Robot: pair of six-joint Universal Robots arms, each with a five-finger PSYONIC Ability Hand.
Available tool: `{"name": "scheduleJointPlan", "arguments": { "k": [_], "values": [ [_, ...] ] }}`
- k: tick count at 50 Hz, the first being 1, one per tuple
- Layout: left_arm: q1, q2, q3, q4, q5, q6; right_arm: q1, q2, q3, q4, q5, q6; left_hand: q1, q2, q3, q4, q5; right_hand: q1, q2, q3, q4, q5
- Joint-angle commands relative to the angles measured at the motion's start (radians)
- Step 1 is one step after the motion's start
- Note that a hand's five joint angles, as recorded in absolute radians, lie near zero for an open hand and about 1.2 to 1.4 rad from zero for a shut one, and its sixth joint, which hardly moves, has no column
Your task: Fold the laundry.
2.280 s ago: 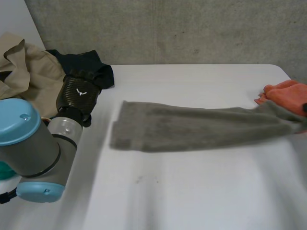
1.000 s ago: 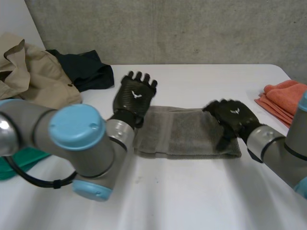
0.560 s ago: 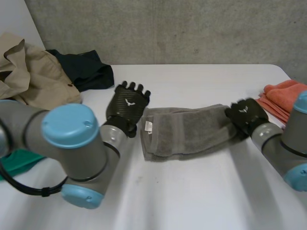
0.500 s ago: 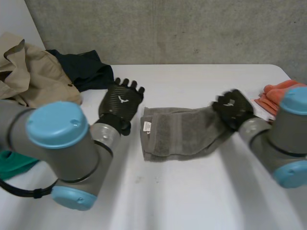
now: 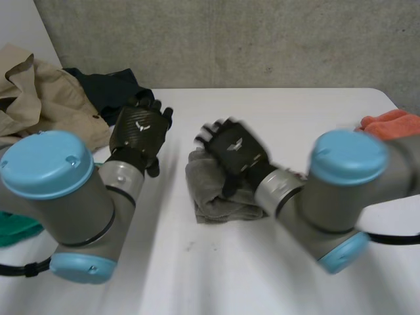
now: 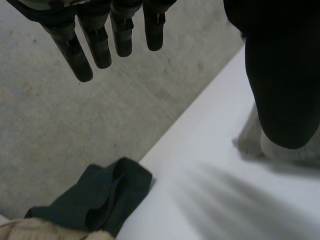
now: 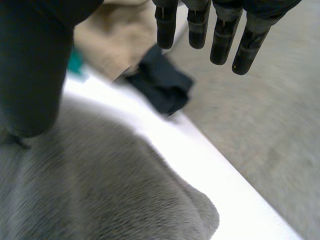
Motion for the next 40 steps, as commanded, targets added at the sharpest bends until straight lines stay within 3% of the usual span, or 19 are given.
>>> {"name": "scheduleJointPlan", "arguments": {
  "k": [1,6,10,17,22,26,32,40],
  "values": [
    [-0.071,-0.079,0.139,-0.012,0.007,-0.152,-0.146,-0.132,0.023,0.103,-0.035,0.347,0.003,-0.014,-0.020,-0.011,-0.029,-0.026,-0.043,-0.039,-0.058,-0.066],
    [-0.119,-0.174,0.229,-0.052,0.022,-0.213,-0.196,-0.067,-0.055,0.239,-0.030,0.329,0.012,-0.005,-0.011,-0.002,-0.021,-0.026,-0.043,-0.039,-0.058,-0.066],
    [-0.159,-0.293,0.343,-0.158,0.022,-0.218,-0.191,0.054,-0.182,0.330,-0.014,0.297,0.012,-0.005,-0.011,-0.002,-0.021,-0.026,-0.043,-0.039,-0.058,-0.066],
    [-0.160,-0.386,0.408,-0.305,-0.007,-0.206,-0.191,0.198,-0.314,0.414,-0.030,0.286,0.012,-0.005,-0.011,-0.002,-0.021,-0.026,-0.043,-0.039,-0.058,-0.066],
    [-0.157,-0.409,0.401,-0.327,-0.064,-0.139,-0.168,0.302,-0.388,0.454,-0.017,0.193,0.012,-0.005,-0.011,-0.002,-0.021,-0.026,-0.043,-0.039,-0.058,-0.066],
    [-0.154,-0.418,0.392,-0.327,-0.063,-0.054,-0.156,0.355,-0.425,0.465,0.009,0.098,0.012,-0.005,-0.011,-0.002,-0.021,-0.026,-0.043,-0.039,-0.058,-0.066],
    [-0.142,-0.406,0.380,-0.328,-0.056,-0.013,-0.137,0.349,-0.433,0.474,0.051,0.002,0.009,-0.008,-0.014,-0.005,-0.023,-0.026,-0.043,-0.039,-0.058,-0.066],
    [-0.144,-0.286,0.380,-0.308,-0.046,-0.017,-0.117,0.175,-0.359,0.436,0.049,-0.008,0.003,-0.014,-0.020,-0.011,-0.029,-0.026,-0.043,-0.039,-0.058,-0.066]
  ]
}}
